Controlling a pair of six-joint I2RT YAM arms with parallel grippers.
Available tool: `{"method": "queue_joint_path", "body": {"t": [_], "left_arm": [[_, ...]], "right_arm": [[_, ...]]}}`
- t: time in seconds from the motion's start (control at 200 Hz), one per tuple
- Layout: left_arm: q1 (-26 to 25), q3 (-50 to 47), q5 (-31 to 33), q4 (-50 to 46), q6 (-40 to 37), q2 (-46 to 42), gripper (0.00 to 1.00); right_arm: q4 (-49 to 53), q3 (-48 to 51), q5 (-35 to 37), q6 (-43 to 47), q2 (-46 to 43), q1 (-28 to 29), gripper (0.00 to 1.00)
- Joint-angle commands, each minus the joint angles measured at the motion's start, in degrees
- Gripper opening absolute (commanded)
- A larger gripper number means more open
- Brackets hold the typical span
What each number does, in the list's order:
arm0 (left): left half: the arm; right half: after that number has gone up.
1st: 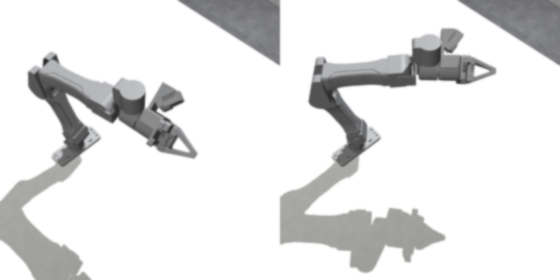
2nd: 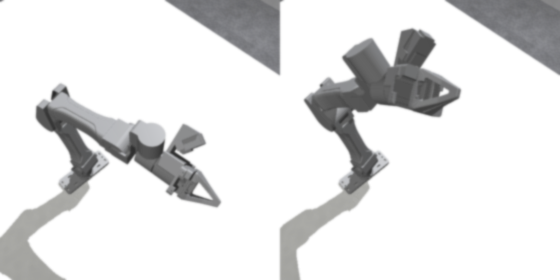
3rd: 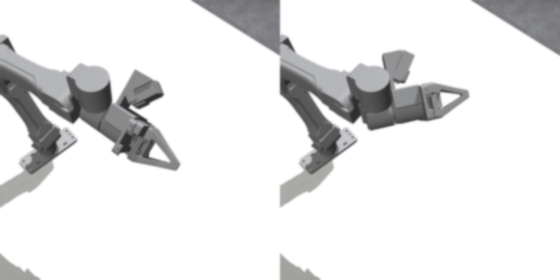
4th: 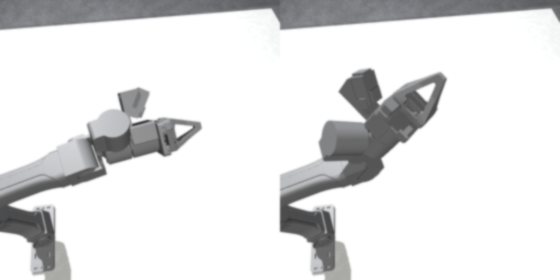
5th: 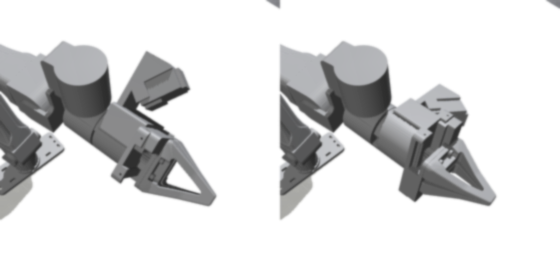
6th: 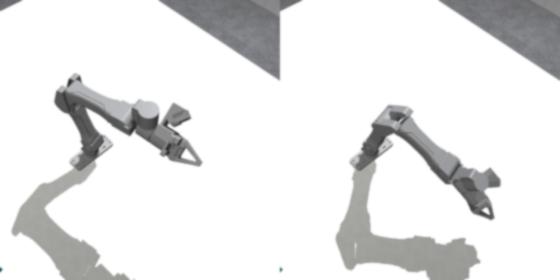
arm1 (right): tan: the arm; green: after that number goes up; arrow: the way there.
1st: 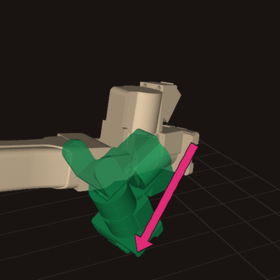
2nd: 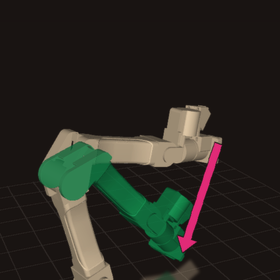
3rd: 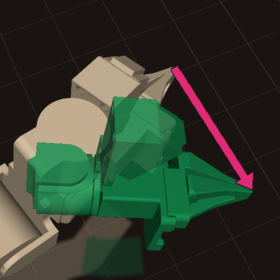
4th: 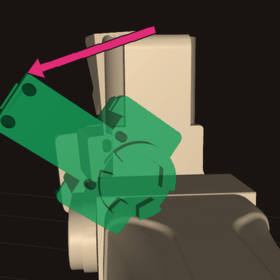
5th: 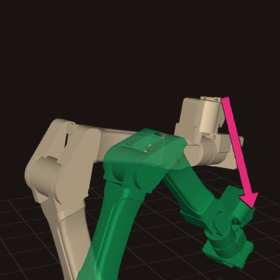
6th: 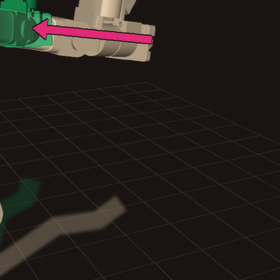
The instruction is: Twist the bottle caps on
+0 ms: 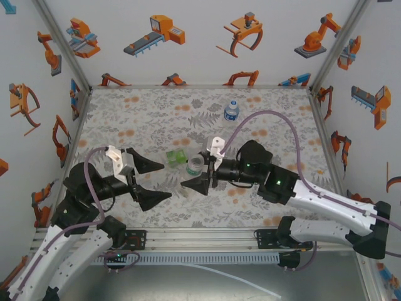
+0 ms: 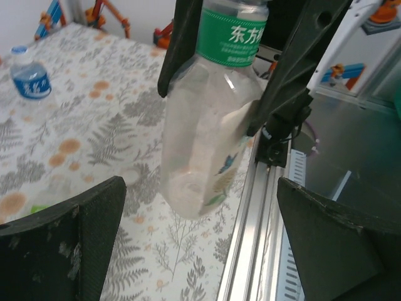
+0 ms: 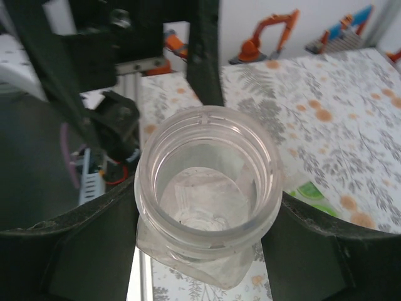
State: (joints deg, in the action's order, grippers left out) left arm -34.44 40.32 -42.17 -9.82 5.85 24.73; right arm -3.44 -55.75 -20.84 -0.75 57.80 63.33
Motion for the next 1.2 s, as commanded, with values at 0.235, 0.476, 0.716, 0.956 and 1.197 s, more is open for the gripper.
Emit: {"method": "queue_joint_path", "body": {"t": [0.235, 0.476, 0.716, 0.956, 1.197], "left_arm": [[-11.32, 1.34, -6.04, 17.82, 0.95, 10.82, 0.97], [-16.55, 3.82, -6.08, 22.0, 3.09, 19.71, 0.99], [-18.56, 4.11, -6.26, 24.09, 3.03, 22.49, 0.94], [-18.65, 3.89, -5.82, 22.22, 1.29, 21.47, 0.88], [-18.65, 3.98, -5.9, 22.21, 0.85, 21.49, 0.77]], "right_arm": [[1.14, -7.7, -13.47, 0.09, -0.52, -0.19, 0.33], [0.27, -11.28, -16.7, 1.78, 1.99, -0.05, 0.31], [-1.83, -11.66, -13.27, 2.81, 1.8, 0.12, 0.29], [-2.27, -10.79, -9.17, 3.95, 0.12, 0.22, 0.27], [-2.02, -10.3, -8.43, 4.35, -0.26, 0.3, 0.27]]}}
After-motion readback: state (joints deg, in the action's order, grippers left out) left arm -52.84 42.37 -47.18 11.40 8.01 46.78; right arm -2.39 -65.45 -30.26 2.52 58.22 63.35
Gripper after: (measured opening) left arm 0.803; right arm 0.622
